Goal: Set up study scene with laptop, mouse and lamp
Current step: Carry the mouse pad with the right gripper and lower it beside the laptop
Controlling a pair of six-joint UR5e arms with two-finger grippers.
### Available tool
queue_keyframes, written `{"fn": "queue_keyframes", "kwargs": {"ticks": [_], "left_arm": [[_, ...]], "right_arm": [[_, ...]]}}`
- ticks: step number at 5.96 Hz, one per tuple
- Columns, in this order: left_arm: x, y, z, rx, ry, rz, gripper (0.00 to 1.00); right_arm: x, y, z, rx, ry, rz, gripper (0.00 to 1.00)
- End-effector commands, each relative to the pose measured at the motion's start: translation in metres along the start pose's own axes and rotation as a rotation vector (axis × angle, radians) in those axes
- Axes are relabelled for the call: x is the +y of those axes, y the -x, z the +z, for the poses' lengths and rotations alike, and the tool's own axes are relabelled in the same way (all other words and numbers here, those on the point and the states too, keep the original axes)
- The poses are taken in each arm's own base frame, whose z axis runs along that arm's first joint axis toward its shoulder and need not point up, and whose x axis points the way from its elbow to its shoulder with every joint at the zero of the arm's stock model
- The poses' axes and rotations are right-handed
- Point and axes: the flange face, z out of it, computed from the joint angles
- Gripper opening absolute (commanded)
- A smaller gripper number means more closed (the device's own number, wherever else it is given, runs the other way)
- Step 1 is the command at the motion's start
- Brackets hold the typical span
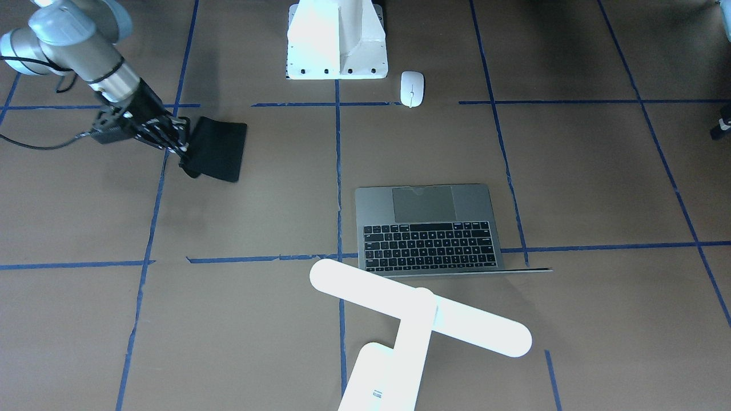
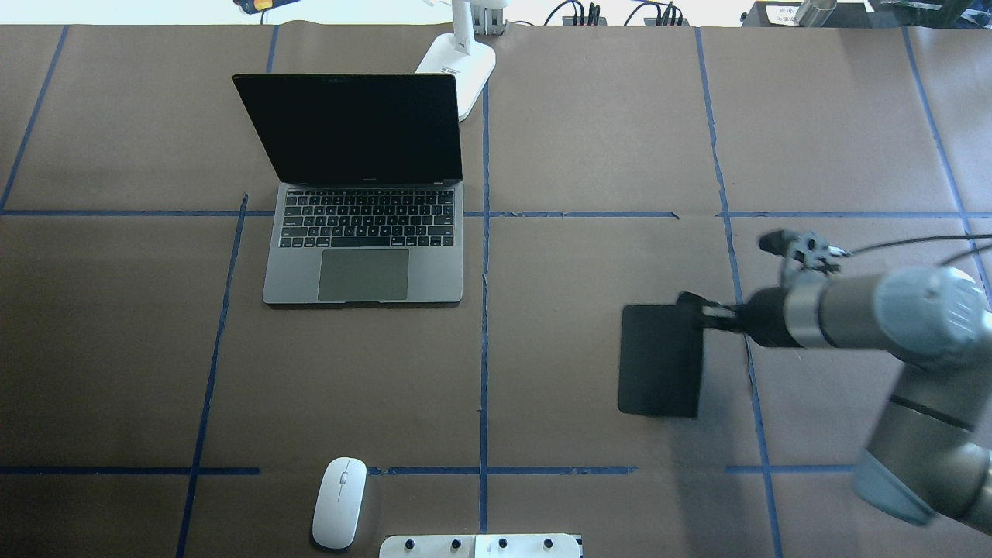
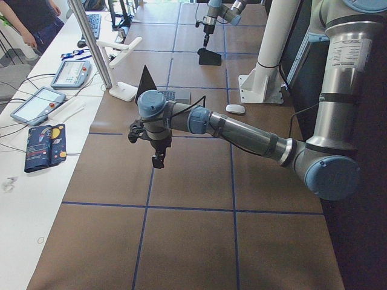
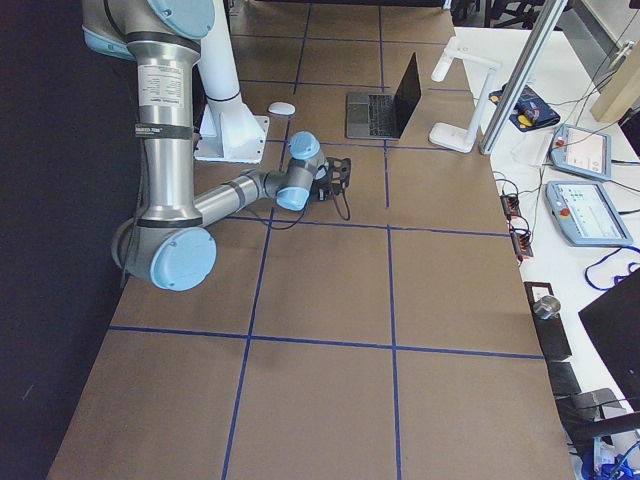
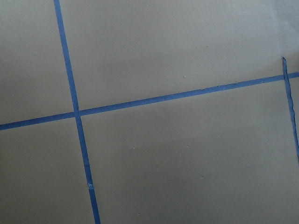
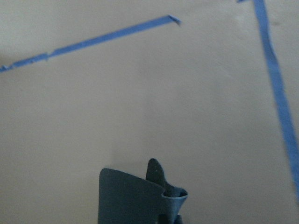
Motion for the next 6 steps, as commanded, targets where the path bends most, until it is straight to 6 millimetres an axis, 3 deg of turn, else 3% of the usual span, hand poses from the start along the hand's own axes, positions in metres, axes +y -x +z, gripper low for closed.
{"fn": "queue_keyframes", "kwargs": {"ticks": [1, 2, 3, 5, 6], "left_arm": [[0.0, 0.0, 0.0, 0.0, 0.0, 0.0, 1.0], [0.0, -0.001, -0.001, 0.0, -0.004, 0.005, 1.0], [-0.001, -0.002, -0.001, 0.001, -0.004, 0.006, 1.0], [-0.003, -0.003, -0.002, 0.001, -0.008, 0.009, 1.0], [-0.003, -0.004, -0.002, 0.002, -0.013, 0.014, 1.0]], "right_arm": [[-0.074, 0.114, 0.055, 0.049, -0.035, 0.042, 0.0], [-0.112, 0.152, 0.094, 0.073, -0.035, 0.059, 0.0], [-0.149, 0.183, 0.102, 0.071, -0.011, 0.078, 0.0], [-0.155, 0.19, 0.105, 0.039, -0.009, 0.065, 0.02], [-0.154, 0.189, 0.107, 0.042, -0.006, 0.014, 0.99]]}}
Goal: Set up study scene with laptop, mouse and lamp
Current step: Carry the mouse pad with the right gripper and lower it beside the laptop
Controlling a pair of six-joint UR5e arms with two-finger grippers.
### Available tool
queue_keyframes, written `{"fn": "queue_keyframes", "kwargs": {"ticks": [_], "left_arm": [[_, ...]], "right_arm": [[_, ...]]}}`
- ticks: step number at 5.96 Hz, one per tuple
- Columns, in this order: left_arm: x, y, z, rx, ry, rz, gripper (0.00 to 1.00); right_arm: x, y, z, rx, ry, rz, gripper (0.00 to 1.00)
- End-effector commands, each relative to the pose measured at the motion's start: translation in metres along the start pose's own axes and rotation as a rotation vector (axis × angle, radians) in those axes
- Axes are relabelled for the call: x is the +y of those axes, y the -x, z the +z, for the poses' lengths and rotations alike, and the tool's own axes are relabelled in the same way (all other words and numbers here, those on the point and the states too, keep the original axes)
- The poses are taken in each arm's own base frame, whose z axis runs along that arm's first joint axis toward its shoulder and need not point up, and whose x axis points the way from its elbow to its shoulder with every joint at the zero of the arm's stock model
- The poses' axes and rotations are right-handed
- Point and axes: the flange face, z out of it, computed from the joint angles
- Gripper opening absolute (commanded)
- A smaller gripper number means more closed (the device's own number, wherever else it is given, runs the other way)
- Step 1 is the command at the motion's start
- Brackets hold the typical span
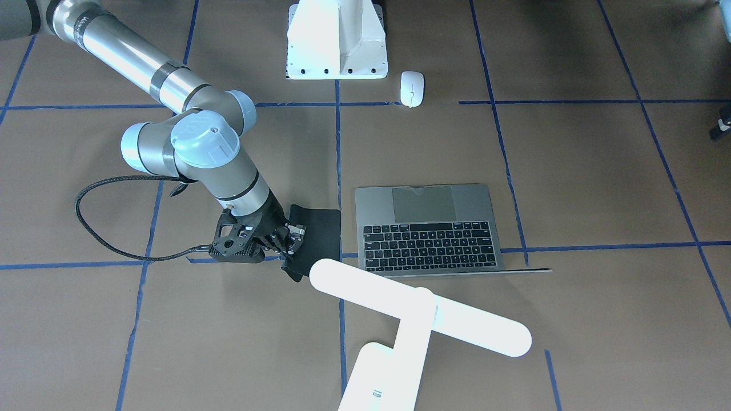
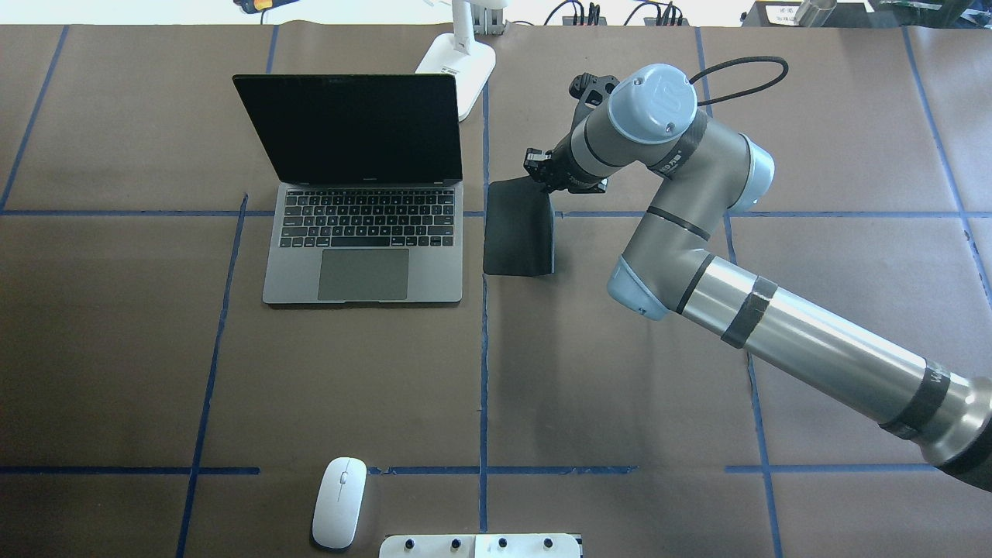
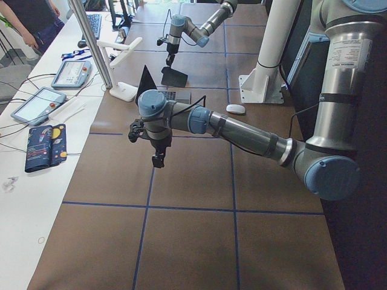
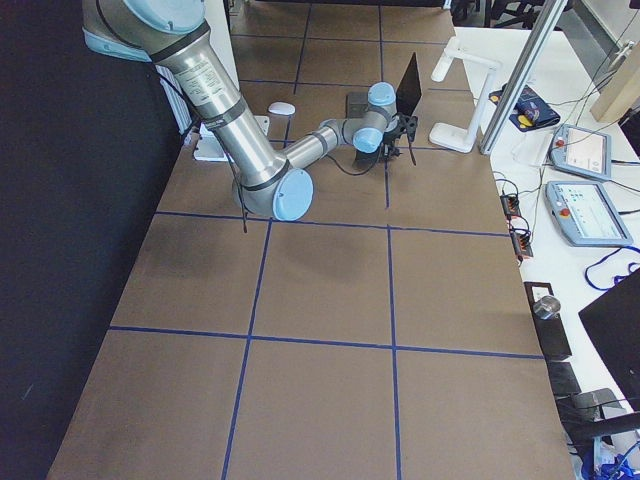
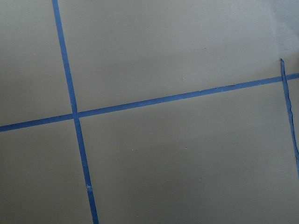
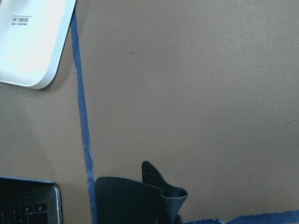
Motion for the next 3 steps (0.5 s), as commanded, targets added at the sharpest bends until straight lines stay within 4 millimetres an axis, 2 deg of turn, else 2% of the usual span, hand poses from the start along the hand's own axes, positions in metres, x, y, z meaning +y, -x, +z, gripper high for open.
{"fn": "queue_keyframes", "kwargs": {"ticks": [1, 2, 3], "left_arm": [[-0.006, -0.011, 0.003, 0.003, -0.013, 0.042, 1.0], [-0.012, -0.03, 0.011, 0.012, -0.042, 0.122, 1.0], [-0.019, -0.062, 0.031, 0.031, -0.037, 0.216, 1.0]], "right_arm": [[-0.005, -0.011, 0.003, 0.012, 0.008, -0.126, 1.0], [-0.029, -0.033, -0.01, 0.021, 0.073, -0.151, 1.0], [-0.059, -0.066, -0.03, 0.064, 0.15, -0.155, 1.0]]}}
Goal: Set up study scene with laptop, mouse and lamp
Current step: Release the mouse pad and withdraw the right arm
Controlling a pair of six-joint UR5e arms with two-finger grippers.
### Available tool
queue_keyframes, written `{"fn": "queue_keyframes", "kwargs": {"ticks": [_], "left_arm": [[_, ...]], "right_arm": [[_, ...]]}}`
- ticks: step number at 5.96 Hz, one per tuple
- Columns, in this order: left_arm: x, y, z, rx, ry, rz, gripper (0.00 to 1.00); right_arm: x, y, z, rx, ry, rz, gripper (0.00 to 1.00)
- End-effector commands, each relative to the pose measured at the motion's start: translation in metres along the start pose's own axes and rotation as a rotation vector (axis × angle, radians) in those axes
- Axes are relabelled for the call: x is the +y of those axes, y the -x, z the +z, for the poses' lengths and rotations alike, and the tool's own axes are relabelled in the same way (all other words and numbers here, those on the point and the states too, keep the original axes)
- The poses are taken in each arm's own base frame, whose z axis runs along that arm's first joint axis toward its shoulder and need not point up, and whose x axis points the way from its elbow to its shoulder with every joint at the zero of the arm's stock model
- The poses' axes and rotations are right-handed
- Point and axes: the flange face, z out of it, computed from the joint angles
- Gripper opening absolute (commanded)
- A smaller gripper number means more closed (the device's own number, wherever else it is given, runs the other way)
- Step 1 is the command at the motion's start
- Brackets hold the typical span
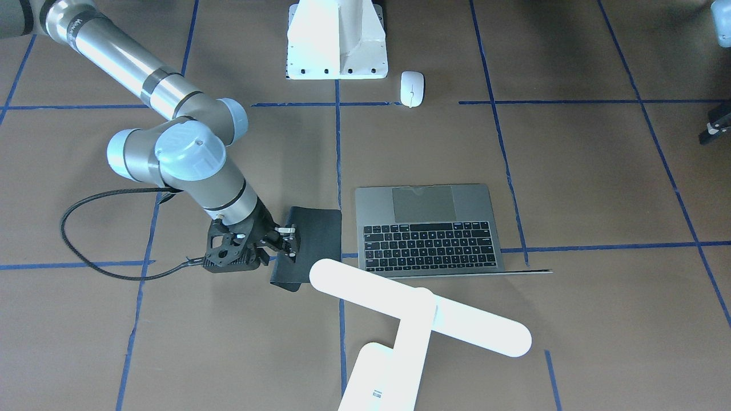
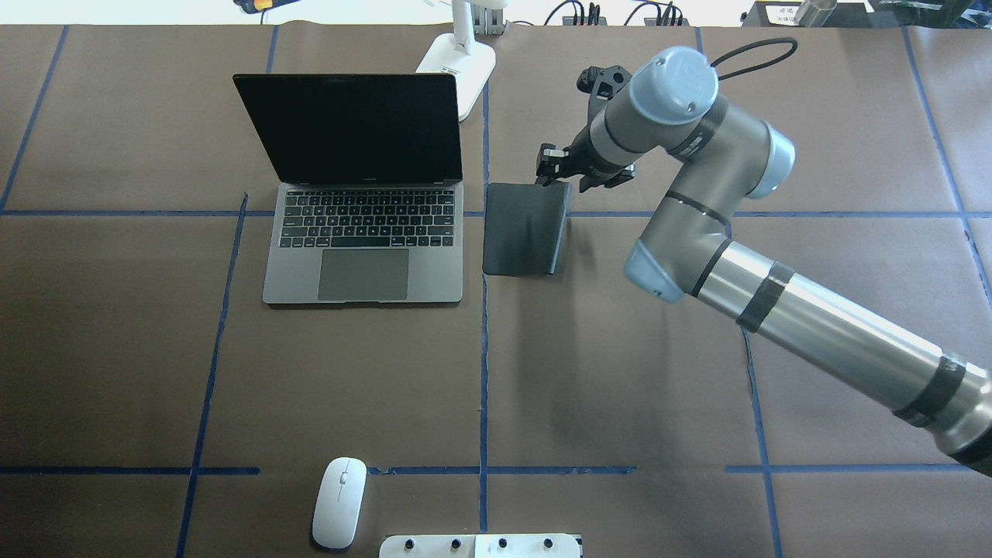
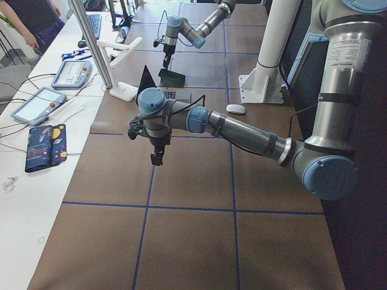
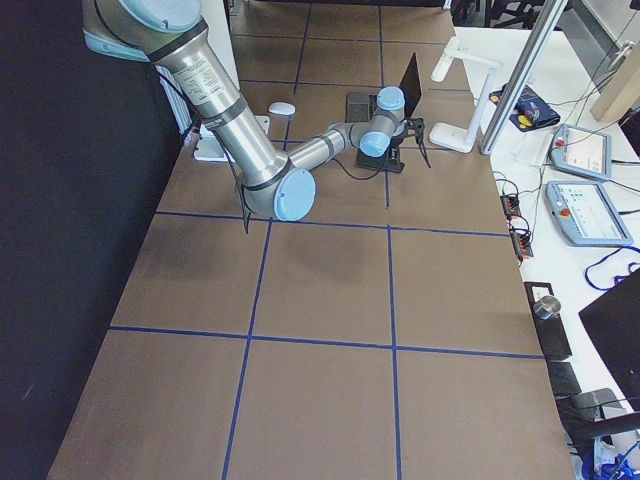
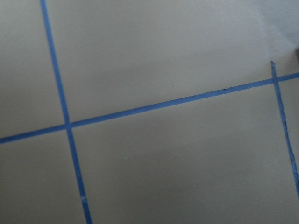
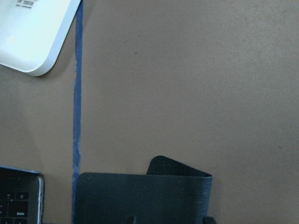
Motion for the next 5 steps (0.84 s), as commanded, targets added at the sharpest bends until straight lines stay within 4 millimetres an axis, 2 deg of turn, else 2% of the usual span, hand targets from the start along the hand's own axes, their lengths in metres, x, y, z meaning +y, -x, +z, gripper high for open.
{"fn": "queue_keyframes", "kwargs": {"ticks": [1, 2, 3, 4, 5], "left_arm": [[-0.017, -0.062, 0.041, 0.039, 0.024, 0.097, 1.0], [-0.024, -0.119, 0.049, 0.063, 0.02, 0.045, 1.0], [-0.016, -0.157, 0.044, 0.023, -0.008, 0.006, 1.0], [0.005, -0.2, 0.051, 0.022, 0.001, -0.031, 1.0], [0.028, -0.239, 0.046, 0.018, -0.022, -0.089, 1.0]], "right_arm": [[-0.025, -0.074, -0.024, 0.073, 0.081, -0.073, 1.0], [-0.032, -0.119, -0.044, 0.131, 0.09, -0.123, 1.0], [-0.031, -0.157, -0.082, 0.191, 0.112, -0.19, 1.0], [-0.019, -0.193, -0.131, 0.258, 0.16, -0.295, 1.0], [0.014, -0.257, -0.181, 0.288, 0.19, -0.393, 1.0]]}}
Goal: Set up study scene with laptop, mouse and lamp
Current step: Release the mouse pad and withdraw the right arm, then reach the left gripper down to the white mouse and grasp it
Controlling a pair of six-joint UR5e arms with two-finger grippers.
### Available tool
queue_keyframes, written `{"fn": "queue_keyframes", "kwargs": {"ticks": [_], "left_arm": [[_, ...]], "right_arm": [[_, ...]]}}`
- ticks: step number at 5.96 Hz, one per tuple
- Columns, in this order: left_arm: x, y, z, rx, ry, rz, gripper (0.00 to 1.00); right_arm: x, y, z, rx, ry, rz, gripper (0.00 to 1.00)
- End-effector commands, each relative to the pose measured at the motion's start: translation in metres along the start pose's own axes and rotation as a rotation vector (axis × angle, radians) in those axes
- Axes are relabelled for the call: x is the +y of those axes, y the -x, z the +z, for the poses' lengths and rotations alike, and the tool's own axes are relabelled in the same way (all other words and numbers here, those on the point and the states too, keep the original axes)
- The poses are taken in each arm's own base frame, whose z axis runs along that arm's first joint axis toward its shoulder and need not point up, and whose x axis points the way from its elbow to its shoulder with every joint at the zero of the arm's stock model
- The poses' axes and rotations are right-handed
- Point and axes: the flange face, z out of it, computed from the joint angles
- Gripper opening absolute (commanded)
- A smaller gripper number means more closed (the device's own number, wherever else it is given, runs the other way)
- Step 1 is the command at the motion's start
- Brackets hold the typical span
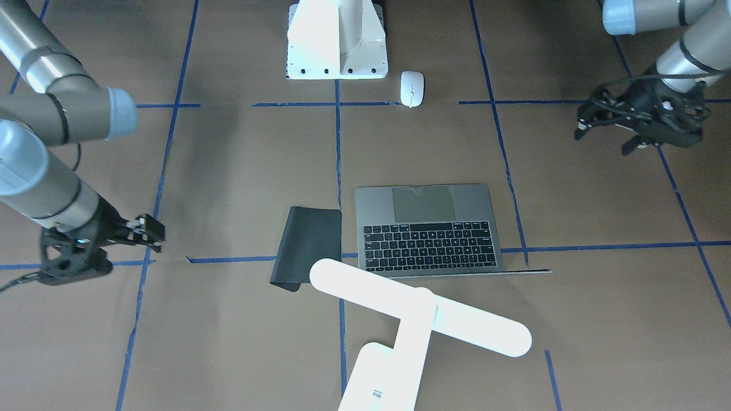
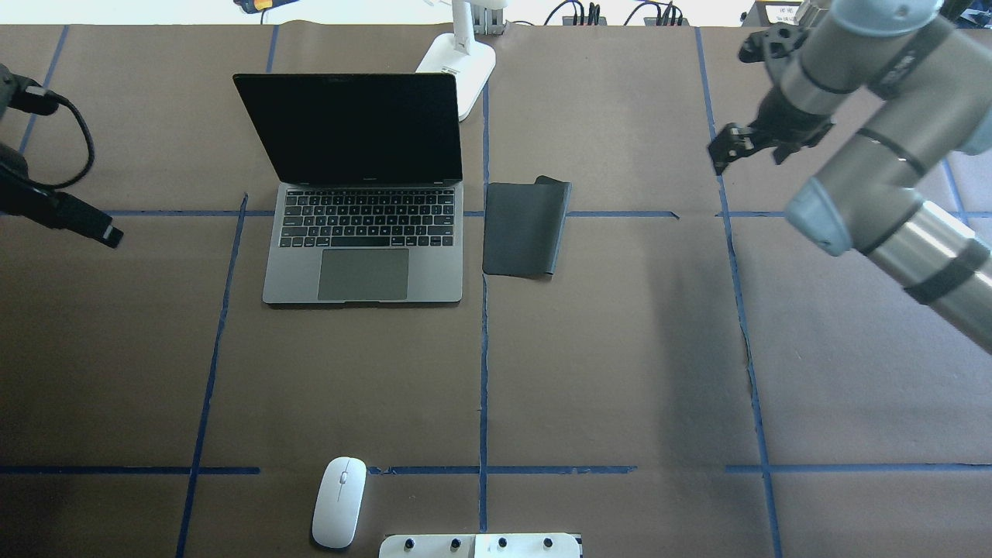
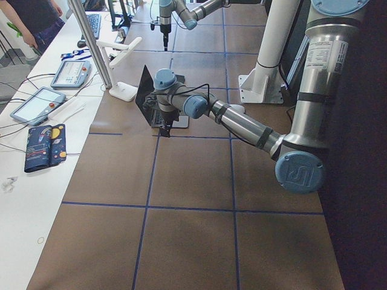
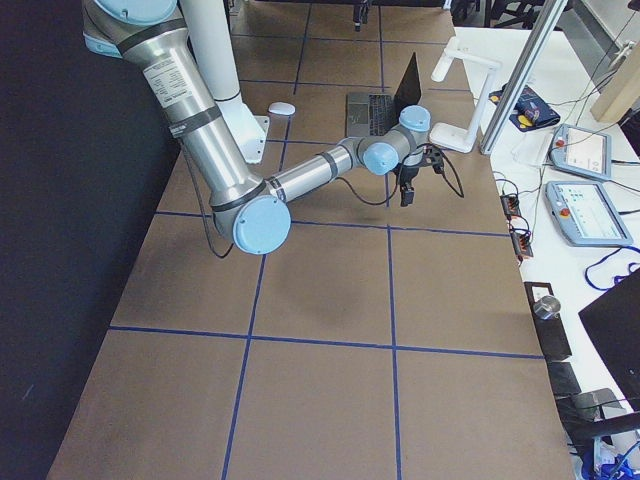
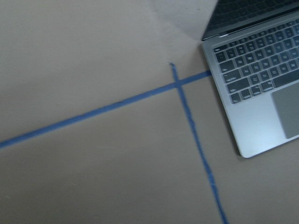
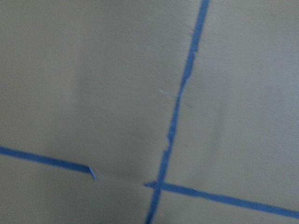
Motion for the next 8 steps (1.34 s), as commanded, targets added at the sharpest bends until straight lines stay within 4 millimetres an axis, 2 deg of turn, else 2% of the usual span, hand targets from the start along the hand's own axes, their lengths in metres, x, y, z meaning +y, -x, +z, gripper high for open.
{"fn": "queue_keyframes", "kwargs": {"ticks": [1, 2, 3, 4, 5, 6, 7, 8], "left_arm": [[0.059, -0.07, 0.017, -0.017, -0.067, -0.087, 1.0], [0.091, -0.102, 0.051, 0.008, -0.117, -0.148, 1.0], [0.127, -0.151, 0.087, -0.007, -0.143, -0.182, 1.0], [0.165, -0.19, 0.115, -0.018, -0.152, -0.198, 1.0], [0.204, -0.225, 0.138, -0.013, -0.146, -0.203, 1.0], [0.232, -0.259, 0.154, -0.024, -0.122, -0.185, 1.0], [0.239, -0.303, 0.168, -0.048, -0.097, -0.173, 1.0], [0.24, -0.318, 0.195, -0.077, -0.089, -0.161, 1.0]], "right_arm": [[0.104, -0.128, -0.059, 0.057, 0.02, -0.138, 1.0], [0.162, -0.194, -0.076, 0.032, 0.024, -0.157, 1.0], [0.218, -0.256, -0.084, 0.041, 0.037, -0.195, 1.0], [0.258, -0.29, -0.084, 0.008, 0.042, -0.192, 1.0], [0.281, -0.307, -0.08, -0.003, 0.054, -0.189, 1.0], [0.29, -0.315, -0.076, -0.023, 0.057, -0.179, 1.0], [0.29, -0.314, -0.076, -0.024, 0.055, -0.178, 1.0], [0.289, -0.314, -0.076, -0.024, 0.055, -0.175, 1.0]]}}
